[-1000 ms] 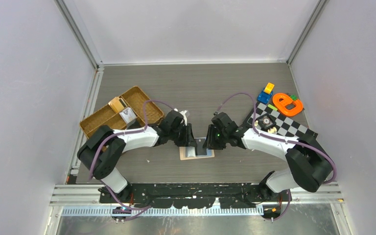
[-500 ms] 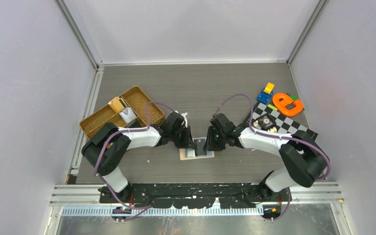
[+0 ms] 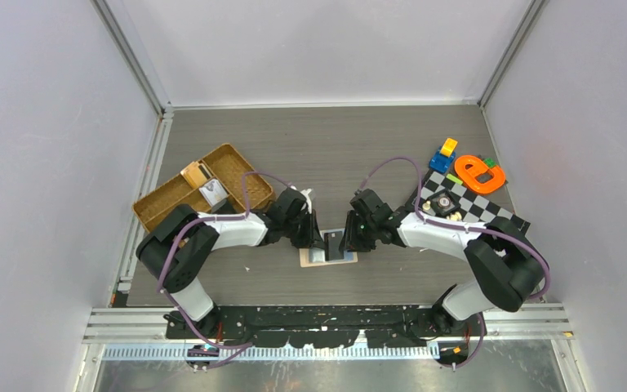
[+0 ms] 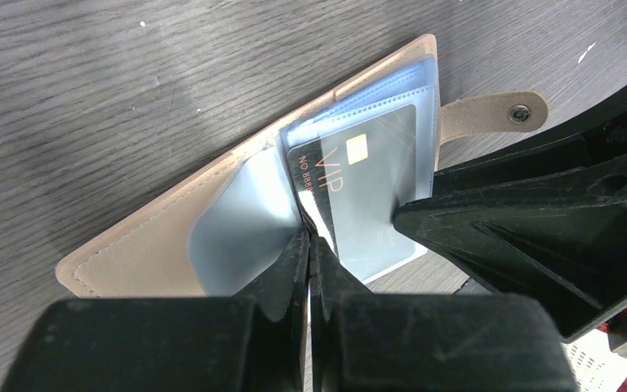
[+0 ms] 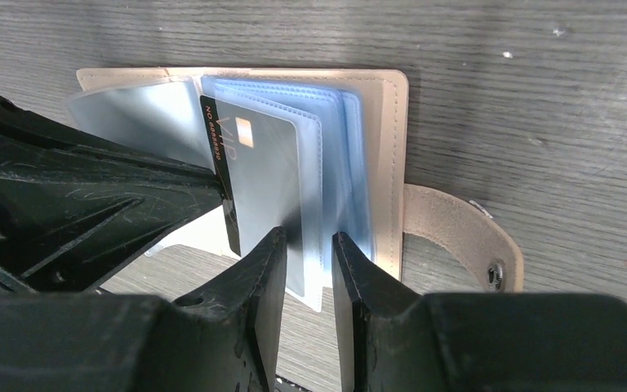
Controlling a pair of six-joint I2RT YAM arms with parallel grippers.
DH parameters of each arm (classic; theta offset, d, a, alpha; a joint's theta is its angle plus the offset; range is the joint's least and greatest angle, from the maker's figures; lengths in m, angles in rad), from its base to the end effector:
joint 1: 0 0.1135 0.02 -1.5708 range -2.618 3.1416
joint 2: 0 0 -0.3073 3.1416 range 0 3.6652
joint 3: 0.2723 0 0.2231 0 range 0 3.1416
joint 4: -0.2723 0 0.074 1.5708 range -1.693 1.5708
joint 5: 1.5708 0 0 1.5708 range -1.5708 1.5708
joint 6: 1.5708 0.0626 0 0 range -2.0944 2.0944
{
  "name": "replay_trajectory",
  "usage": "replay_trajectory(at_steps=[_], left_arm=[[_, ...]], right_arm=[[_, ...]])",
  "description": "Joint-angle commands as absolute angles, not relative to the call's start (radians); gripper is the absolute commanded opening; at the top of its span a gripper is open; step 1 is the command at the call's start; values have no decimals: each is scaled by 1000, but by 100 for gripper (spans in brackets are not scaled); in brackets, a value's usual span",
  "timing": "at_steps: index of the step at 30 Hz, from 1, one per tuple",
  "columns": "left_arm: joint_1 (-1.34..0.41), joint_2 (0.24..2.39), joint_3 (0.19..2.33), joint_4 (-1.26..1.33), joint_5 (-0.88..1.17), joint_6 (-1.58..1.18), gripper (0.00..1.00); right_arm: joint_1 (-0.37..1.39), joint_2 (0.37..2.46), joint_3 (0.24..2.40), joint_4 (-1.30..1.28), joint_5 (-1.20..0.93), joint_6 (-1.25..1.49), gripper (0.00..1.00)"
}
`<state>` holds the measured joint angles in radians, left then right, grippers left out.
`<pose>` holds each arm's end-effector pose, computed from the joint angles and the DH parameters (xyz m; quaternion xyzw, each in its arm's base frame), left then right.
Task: Put the credit cards into the card holder
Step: Turn over the card slot in the card holder.
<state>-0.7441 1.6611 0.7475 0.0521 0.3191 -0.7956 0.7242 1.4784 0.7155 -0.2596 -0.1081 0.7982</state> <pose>0.2173 -0.2267 0.1848 0.0313 0.9270 -0.3456 0.1425 0.1899 0.1769 0.1981 0.0209 0.9611 0.2241 0.1599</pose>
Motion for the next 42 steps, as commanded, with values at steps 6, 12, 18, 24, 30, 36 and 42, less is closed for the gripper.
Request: replay_trajectory(at_steps=[6,12,18,24,30,36,42], left_arm=[[-746,1675,720,89,325,-804,0],[-746,1671,708,145,350,-824,0],[-746,1680,686,246,394,-861,0],[-746,1620,698,174,360,-827,11],[-746,1480,714,7,281,-758,36],[-741,1353,699,-124,196,-711,50],[-718,1266,669,-176,190,-693,55]], right_arm=[[722,1488,699,-168,-165,839,30],[721,1493,695,-121,-200,859,29],[722,1498,692,-106,-208,868,26],[722,1474,728,-222,-116,841,12],[732,1488,803,-376,-11,804,5],[768,1528,912,-544,151,781,5],[830,1597,1028,-641,231,791,18]])
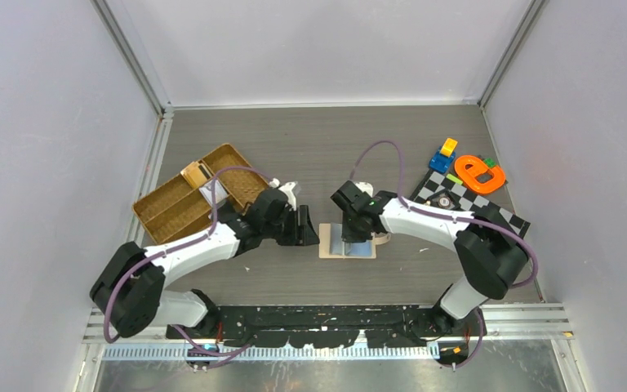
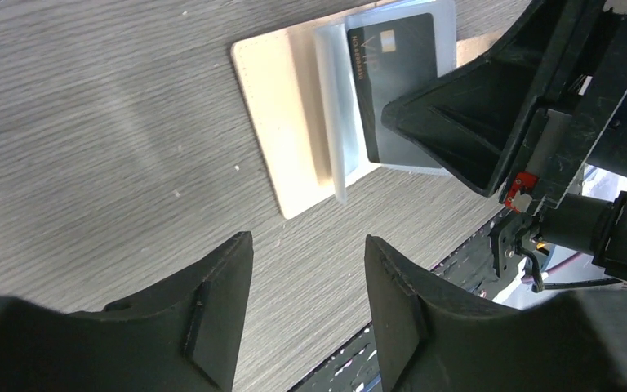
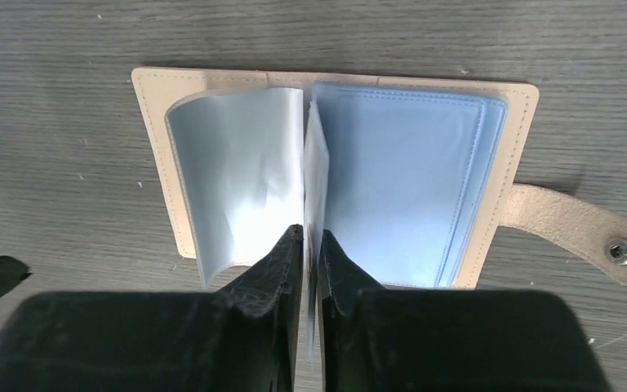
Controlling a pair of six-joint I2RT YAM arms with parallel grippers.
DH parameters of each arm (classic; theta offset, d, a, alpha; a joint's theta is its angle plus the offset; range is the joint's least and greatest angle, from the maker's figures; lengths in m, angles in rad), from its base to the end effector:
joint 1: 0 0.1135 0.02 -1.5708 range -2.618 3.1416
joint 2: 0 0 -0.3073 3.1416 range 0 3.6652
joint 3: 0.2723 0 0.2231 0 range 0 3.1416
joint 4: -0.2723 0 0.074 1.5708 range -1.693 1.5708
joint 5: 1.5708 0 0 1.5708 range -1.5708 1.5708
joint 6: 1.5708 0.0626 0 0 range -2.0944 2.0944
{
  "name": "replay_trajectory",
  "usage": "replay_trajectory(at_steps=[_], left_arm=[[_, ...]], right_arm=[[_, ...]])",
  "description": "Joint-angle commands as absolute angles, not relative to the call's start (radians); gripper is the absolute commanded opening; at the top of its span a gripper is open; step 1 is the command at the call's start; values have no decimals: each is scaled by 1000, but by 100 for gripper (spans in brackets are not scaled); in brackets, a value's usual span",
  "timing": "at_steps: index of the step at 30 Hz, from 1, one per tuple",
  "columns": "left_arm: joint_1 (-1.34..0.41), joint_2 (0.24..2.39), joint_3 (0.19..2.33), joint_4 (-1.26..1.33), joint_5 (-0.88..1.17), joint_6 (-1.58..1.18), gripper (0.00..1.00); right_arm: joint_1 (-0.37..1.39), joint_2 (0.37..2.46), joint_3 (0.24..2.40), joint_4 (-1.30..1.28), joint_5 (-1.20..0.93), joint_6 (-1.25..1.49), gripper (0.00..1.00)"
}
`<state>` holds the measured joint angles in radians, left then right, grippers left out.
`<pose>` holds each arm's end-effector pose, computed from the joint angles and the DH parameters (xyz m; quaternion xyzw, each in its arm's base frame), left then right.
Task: Put the credit cards into the card holder
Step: Turn over the card slot in the card holder, then pick up the credit card from the storage box.
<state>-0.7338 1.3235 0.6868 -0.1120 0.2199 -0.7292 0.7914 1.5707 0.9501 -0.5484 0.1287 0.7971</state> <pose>0.1781 -0.1790 0.2400 0.0459 0.9111 -0.3402 0.2284 0.2045 0.1956 0.2194 0.0156 0.9778 0.0979 0.1845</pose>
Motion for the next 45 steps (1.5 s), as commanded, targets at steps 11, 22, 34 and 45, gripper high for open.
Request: replay_trajectory(at_steps=[11,22,34,45], left_arm=[[-649,1128,646,-299,189,-633,61],[-533,952,695,-522,161,-547,69],[-215,1073,980,-795,161,-240,77],[-14,1230,1052,-853,92,-93,76]], right_arm=[[937,1709,1212,-676,267,815,39],[946,1712,1200,-549,181,806,44],[808,1409,1052,-512,111,667,57],[571,1270,973,-486,-120,572,64]])
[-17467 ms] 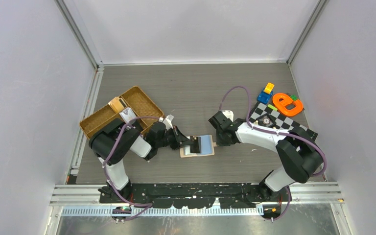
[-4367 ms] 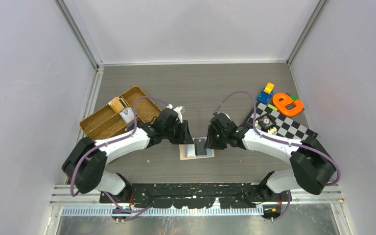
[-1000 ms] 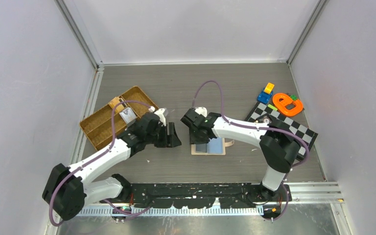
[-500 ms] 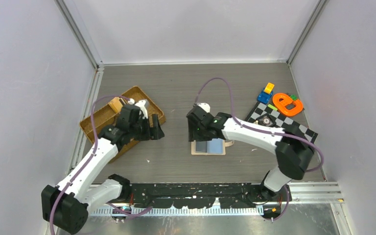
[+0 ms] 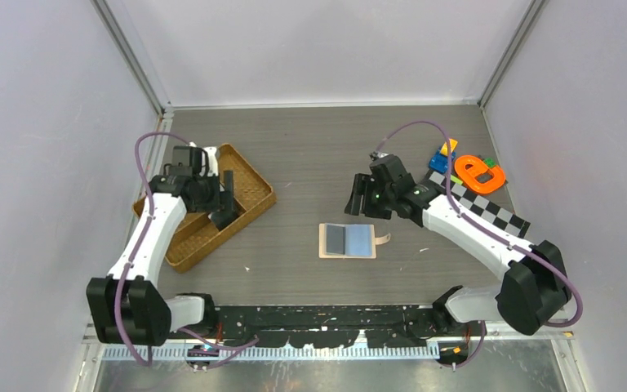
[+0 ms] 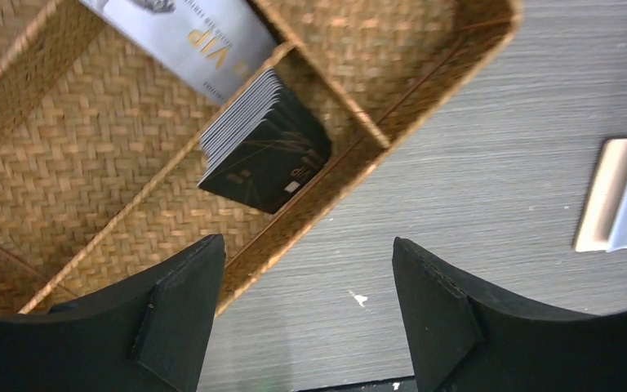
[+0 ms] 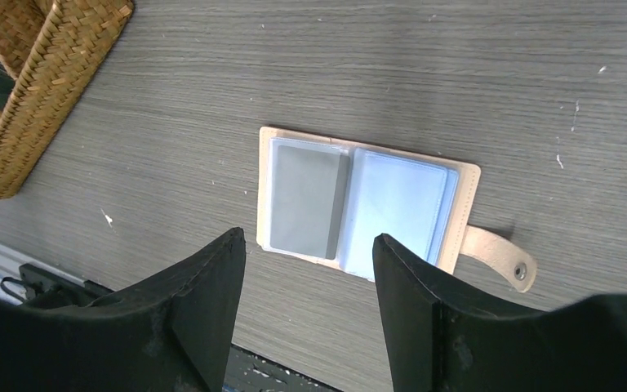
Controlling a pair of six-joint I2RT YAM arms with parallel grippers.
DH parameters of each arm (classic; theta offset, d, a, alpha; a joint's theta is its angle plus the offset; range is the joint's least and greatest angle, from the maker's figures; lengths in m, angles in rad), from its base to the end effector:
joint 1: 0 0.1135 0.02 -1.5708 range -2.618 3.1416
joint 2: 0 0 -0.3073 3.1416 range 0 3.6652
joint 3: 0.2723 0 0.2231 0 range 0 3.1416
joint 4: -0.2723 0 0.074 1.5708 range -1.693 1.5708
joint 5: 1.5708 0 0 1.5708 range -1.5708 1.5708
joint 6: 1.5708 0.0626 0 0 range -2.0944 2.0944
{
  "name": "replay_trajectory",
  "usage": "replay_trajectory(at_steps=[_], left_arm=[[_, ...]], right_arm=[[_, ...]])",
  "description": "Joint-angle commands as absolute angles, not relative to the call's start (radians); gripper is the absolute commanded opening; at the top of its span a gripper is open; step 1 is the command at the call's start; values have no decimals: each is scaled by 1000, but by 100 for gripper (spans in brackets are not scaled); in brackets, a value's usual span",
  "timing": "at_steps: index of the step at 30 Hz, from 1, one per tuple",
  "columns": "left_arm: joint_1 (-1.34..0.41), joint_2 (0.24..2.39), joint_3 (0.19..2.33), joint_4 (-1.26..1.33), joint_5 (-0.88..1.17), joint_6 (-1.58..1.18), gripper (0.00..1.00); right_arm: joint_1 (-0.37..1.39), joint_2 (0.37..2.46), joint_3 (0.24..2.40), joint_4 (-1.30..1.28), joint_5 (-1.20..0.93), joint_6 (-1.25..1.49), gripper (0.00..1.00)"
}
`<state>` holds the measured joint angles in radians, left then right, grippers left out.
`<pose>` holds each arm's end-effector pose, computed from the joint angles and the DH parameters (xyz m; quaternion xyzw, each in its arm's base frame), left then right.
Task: Put the credit cards into the card holder
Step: Pick up the credit card from the storage box.
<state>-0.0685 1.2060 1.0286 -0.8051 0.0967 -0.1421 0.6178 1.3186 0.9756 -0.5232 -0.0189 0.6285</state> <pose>0.2072 -0.0203 0.3083 -0.0212 0.9558 -0.0764 0.2831 0.2066 0.1483 0.2913 0.0018 0.9385 0.2086 0.2750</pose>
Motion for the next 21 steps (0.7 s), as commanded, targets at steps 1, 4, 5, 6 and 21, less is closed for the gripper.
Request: replay_trajectory(at_steps=[1,4,5,6,21], left_arm=[[-6,1230,1046,-849,111,-102,76],[69,1241,1021,-839,155,-129,73],[89,1248,1014,-837,173,-136,72],[109,1256,1008,-835,194,-140,71],[268,1436,995,-773,412,-170,52]], right_arm=[[557,1265,971,-486,-132,565,64],[519,1267,967,-486,-168,554,64],[510,1268,966,-486,-180,553,64],[502,1270,966,-487,-195,552,64],[472,1239,948,-485,-226,559,63]])
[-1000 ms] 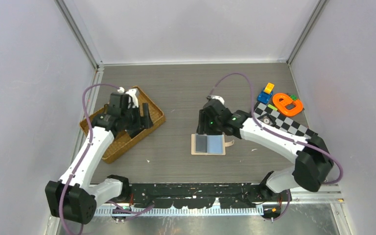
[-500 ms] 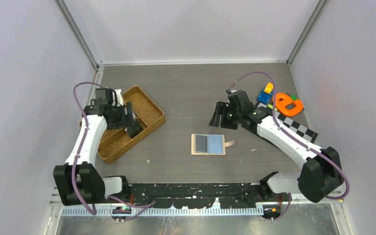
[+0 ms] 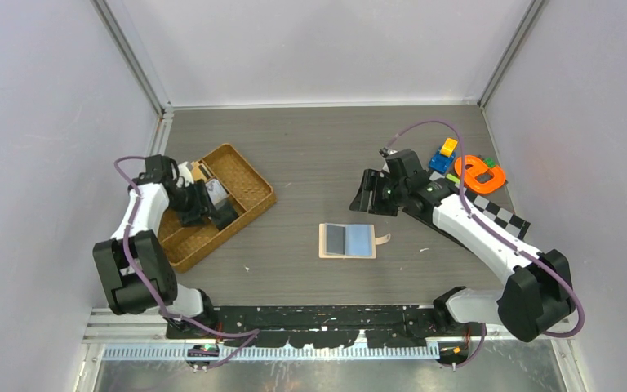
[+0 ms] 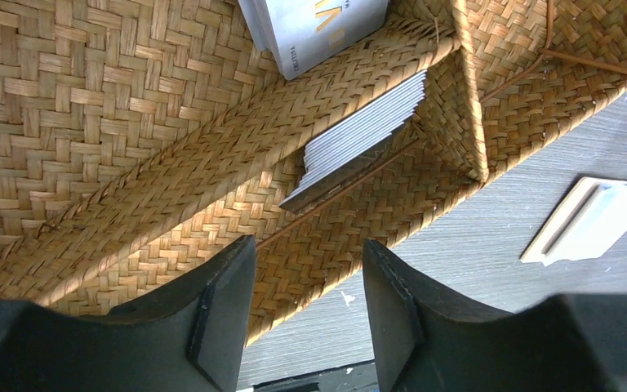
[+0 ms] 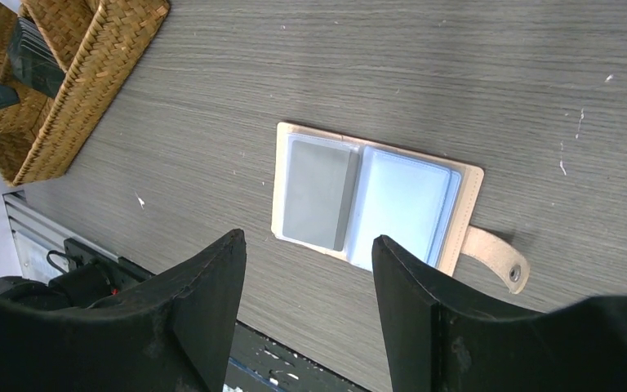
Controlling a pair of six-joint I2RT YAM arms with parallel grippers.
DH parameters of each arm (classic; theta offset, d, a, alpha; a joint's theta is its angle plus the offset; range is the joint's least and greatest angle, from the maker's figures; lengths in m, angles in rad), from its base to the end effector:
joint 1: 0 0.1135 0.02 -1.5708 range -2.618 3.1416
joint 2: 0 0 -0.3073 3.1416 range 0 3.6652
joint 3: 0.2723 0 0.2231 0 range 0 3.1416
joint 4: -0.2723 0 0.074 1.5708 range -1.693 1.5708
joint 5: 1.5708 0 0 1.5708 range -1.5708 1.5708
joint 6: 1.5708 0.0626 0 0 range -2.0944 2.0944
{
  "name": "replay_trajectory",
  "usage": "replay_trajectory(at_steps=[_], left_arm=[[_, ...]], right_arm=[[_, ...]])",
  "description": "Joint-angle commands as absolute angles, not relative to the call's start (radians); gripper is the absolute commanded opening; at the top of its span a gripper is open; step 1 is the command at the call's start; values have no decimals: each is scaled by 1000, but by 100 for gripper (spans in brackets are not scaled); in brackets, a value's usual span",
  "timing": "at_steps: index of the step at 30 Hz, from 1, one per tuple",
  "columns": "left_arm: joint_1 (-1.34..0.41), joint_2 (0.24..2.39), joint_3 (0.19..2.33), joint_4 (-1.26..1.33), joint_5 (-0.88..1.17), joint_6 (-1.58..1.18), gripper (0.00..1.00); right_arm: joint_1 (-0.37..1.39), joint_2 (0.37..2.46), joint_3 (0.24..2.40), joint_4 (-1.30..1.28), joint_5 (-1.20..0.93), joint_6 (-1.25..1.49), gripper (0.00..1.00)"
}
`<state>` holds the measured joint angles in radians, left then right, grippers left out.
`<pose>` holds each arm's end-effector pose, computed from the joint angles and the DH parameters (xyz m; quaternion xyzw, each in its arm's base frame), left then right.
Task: Put the credit cards into the card holder
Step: Pick up the credit card from the storage box.
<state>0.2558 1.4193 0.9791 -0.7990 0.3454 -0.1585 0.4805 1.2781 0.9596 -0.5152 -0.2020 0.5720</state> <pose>0.2345 0.0394 0.2543 -0.1721 0.9567 -0.1614 0.1706 0.2116 0.1245 0.2972 0.0062 0.9288 0.2614 0.2627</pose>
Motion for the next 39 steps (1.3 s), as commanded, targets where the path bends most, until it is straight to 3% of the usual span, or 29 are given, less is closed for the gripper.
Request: replay_trajectory(at_steps=[1,20,39], left_arm=[[269,1442,1000,-774,402,-169,52],[301,1579,1059,-784,421,-166,37],[320,1589,1057,-790,419,-140,10]], right_arm=[[471,1239,947,-486,-228,560,63],[453,1219,922,-485,-245,558,63],[449,1193,892,-483,-275,552,63]])
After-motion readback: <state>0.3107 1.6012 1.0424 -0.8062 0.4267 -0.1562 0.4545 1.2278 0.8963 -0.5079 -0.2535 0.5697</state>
